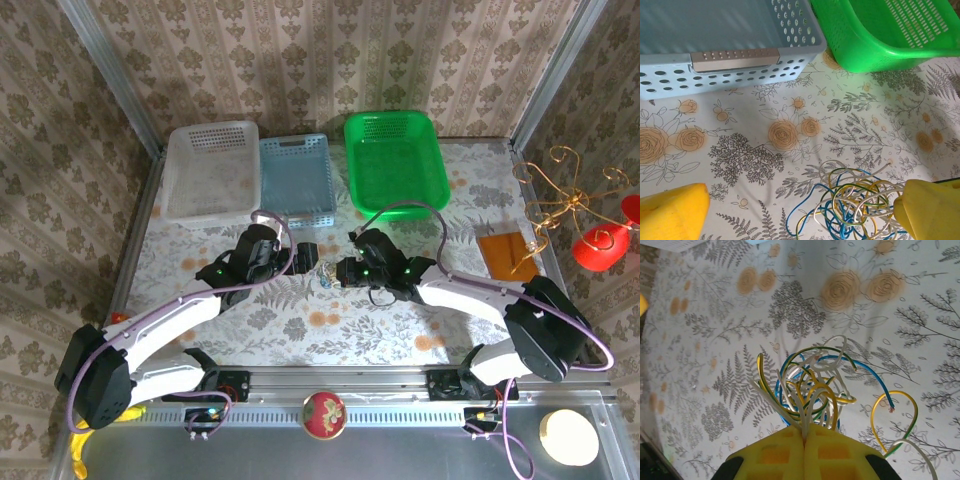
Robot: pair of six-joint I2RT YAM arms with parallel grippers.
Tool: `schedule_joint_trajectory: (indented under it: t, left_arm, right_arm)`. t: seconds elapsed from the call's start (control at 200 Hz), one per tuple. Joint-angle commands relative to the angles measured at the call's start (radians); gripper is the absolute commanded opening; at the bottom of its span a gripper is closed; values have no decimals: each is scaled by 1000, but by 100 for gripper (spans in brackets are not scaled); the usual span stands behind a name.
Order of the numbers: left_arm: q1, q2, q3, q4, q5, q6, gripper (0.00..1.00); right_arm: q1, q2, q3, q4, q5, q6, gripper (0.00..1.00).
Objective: Untangle the cables
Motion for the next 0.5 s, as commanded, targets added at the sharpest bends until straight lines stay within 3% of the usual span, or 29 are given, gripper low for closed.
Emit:
schedule_joint_trajectory:
  t: [0.0,0.42,0.495]
  left_arm:
    - [-3,7,-14,13,6,-23,100]
    - [25,8,-43,30,47,-136,100]
    - [30,10,-44,25,53,-146,100]
  right_arm:
    - [-7,-10,-3,31,-13,14,7]
    - [-95,-120,-237,124,48,138,5]
    - [-108,-136,-252,94,62,136,13]
